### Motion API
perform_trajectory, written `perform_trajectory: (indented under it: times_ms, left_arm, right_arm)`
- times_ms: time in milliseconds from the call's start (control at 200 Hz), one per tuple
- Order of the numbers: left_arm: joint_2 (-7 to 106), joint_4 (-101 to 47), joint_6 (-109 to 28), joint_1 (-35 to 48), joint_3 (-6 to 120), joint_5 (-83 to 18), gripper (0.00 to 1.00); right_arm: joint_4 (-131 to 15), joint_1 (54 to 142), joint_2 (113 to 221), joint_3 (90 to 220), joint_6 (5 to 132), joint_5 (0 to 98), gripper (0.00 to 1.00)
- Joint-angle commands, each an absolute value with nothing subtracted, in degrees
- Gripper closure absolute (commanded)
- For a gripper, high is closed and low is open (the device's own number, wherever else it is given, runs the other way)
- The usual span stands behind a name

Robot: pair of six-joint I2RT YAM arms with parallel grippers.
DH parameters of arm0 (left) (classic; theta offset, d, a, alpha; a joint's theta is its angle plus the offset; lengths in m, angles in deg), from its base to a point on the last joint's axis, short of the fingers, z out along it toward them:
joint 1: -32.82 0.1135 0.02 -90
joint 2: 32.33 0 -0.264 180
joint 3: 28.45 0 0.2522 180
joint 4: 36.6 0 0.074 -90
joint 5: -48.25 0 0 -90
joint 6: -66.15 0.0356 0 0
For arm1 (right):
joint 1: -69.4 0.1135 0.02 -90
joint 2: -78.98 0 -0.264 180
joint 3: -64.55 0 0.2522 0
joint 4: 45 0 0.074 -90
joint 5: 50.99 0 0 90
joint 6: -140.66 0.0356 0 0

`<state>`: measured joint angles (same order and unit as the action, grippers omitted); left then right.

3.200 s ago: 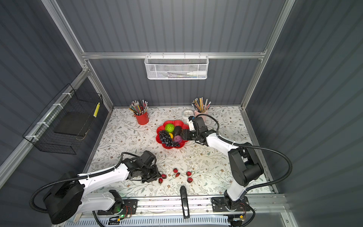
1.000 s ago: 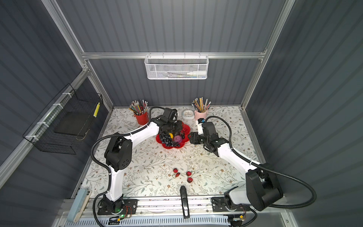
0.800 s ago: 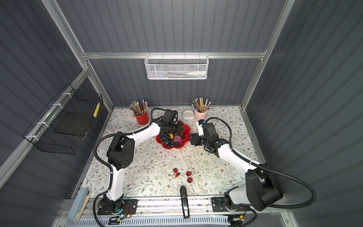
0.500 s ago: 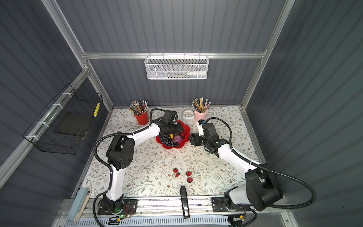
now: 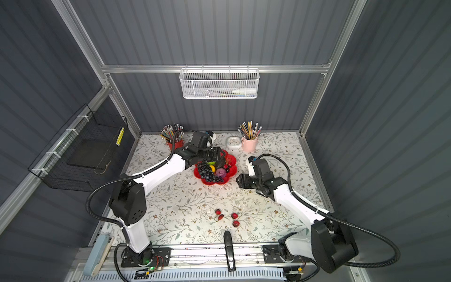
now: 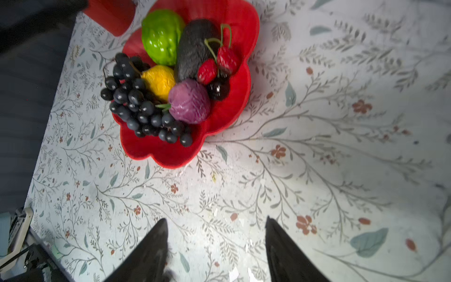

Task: Place and organize the fake fruits in the fruit bowl
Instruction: 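Raise the left gripper while the right gripper reaches down to the remaining red cherries, then grasp a red cherry pair with the right gripper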

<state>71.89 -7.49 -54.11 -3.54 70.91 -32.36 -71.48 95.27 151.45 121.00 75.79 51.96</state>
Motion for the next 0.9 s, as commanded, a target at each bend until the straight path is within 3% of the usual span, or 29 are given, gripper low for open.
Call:
perform_trajectory:
  times_ms: [0, 315, 425, 725, 895]
  left_arm:
    - [67.52, -5.21, -53.02, -3.31, 64.5, -33.33, 0.47]
    - [55.45, -3.95, -55.92, -3.3, 51.14, -37.09, 0.41]
    - [54.66, -3.88, -56.27, -3.3, 50.0, -37.8, 0.4]
    - [55.39, -4.59, -56.6, -3.31, 49.9, -37.08, 0.4]
    - [55.3, -4.38, -56.96, -3.31, 49.65, -36.91, 0.4]
  right_arm:
    - [-77.52, 98.68, 149.97, 117.46, 80.56, 51.96, 0.36]
    - [-79.99, 104.86, 143.9, 107.67, 90.46, 55.56, 0.37]
    - [-78.95, 105.11, 143.51, 105.86, 91.15, 57.2, 0.47]
    - [-74.45, 105.12, 149.04, 105.87, 89.95, 60.54, 0.57]
    - [-73.7, 105.09, 151.22, 107.04, 88.92, 60.88, 0.72]
